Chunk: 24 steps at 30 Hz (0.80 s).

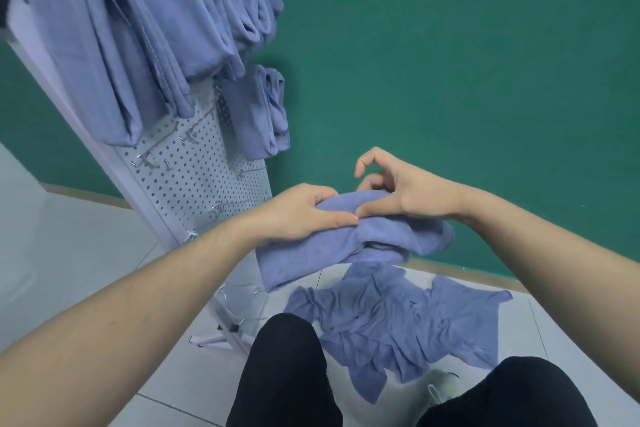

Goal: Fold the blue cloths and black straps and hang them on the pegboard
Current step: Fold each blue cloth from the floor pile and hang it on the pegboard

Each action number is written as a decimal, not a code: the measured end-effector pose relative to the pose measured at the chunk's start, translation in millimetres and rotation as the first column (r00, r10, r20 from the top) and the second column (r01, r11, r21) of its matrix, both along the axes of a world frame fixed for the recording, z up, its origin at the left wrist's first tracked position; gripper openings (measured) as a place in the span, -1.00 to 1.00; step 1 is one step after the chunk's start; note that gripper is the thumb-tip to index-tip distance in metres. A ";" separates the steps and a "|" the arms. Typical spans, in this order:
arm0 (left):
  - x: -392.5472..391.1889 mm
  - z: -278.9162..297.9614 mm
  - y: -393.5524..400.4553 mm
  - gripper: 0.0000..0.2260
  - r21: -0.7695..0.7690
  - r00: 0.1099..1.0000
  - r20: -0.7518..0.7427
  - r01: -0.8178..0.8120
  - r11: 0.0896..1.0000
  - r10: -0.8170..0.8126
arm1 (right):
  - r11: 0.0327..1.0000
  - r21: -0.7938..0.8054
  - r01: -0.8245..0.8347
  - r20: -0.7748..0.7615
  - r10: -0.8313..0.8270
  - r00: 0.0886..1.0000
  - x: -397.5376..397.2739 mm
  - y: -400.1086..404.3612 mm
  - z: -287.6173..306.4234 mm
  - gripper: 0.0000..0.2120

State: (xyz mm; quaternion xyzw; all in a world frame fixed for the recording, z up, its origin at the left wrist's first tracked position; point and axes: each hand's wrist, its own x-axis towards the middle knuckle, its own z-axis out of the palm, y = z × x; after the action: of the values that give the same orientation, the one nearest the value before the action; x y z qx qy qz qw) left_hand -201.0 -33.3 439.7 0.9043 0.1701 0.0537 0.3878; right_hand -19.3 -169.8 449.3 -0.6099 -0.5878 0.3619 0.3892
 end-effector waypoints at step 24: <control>-24.1 23.0 119.9 -0.91 -0.252 0.646 0.433 -0.582 0.773 0.628 | 0.996 -0.030 0.079 -0.343 -0.085 0.936 -26.9 179.1 53.5 -0.90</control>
State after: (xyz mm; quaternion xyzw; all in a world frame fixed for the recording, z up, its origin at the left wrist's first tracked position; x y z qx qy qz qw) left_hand -225.1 86.7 462.7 0.7314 0.3594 0.4019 0.4176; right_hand -46.2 9.3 502.8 -0.5644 -0.4820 0.4511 0.4957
